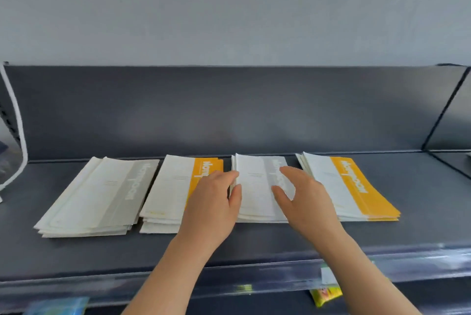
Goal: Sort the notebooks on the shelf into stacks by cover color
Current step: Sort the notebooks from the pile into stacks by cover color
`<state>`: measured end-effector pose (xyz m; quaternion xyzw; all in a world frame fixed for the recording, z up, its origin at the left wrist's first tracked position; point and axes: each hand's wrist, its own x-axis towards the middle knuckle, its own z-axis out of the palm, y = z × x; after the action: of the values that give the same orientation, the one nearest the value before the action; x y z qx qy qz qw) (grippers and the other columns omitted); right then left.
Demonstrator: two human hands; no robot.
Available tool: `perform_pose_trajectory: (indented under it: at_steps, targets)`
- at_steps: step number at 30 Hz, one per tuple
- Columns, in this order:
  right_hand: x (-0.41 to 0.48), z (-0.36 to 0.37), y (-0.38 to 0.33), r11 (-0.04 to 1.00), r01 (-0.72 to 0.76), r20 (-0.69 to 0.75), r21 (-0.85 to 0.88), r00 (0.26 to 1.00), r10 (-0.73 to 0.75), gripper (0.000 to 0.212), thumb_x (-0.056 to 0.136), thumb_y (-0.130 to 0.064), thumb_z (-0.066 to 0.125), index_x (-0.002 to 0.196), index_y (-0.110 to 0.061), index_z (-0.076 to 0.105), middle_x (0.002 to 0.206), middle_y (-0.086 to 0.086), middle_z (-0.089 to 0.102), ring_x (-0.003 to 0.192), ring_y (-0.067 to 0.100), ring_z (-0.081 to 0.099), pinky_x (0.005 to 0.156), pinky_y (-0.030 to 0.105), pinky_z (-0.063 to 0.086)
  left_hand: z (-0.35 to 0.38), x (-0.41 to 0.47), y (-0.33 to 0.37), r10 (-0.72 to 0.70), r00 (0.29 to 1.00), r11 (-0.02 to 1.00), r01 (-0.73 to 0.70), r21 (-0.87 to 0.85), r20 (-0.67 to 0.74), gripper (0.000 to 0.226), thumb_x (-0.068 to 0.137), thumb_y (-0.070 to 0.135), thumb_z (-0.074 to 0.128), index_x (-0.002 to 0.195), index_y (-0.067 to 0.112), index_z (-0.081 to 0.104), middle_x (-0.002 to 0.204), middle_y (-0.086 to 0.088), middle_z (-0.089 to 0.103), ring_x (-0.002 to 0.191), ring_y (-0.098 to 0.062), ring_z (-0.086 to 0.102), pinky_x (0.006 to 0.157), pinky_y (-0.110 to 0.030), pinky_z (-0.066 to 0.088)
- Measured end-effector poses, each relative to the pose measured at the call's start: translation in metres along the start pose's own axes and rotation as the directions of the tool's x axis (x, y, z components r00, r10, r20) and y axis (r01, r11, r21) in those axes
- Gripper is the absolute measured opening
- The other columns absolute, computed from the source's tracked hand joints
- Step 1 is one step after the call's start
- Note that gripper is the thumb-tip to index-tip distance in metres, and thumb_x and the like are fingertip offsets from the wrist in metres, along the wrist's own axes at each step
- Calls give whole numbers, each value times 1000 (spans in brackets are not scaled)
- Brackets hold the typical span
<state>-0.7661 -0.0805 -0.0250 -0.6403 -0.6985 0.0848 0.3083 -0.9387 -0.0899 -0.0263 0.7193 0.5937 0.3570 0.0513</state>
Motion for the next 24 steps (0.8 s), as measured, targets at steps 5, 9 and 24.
perform_pose_trajectory:
  at_steps: [5, 9, 24]
  targets:
    - [-18, -56, 72, 996, -75, -49, -40, 996, 73, 46, 94, -35, 52, 138, -21, 46, 143, -7, 46, 127, 13, 46, 102, 23, 35, 45, -1, 70, 49, 998, 998, -47, -41, 36, 37, 99, 33, 43, 133, 26, 53, 128, 9, 58, 116, -8, 51, 94, -21, 41]
    - [-37, -106, 136, 991, -116, -80, -60, 991, 111, 42, 93, -34, 52, 134, -23, 50, 137, -8, 51, 123, 13, 48, 95, 24, 38, 87, -4, 135, 80, 995, 993, -74, -88, 56, 33, 98, 32, 45, 128, 26, 58, 118, 9, 62, 107, -9, 54, 89, -26, 46]
    - [-65, -242, 340, 949, -301, -196, -92, 940, 279, 46, 92, -34, 54, 136, -19, 48, 139, -5, 50, 124, 13, 49, 102, 26, 37, 235, 13, 330, 213, 974, 956, -191, -224, 80, 32, 96, 31, 48, 123, 23, 61, 107, 10, 64, 98, -10, 56, 78, -25, 47]
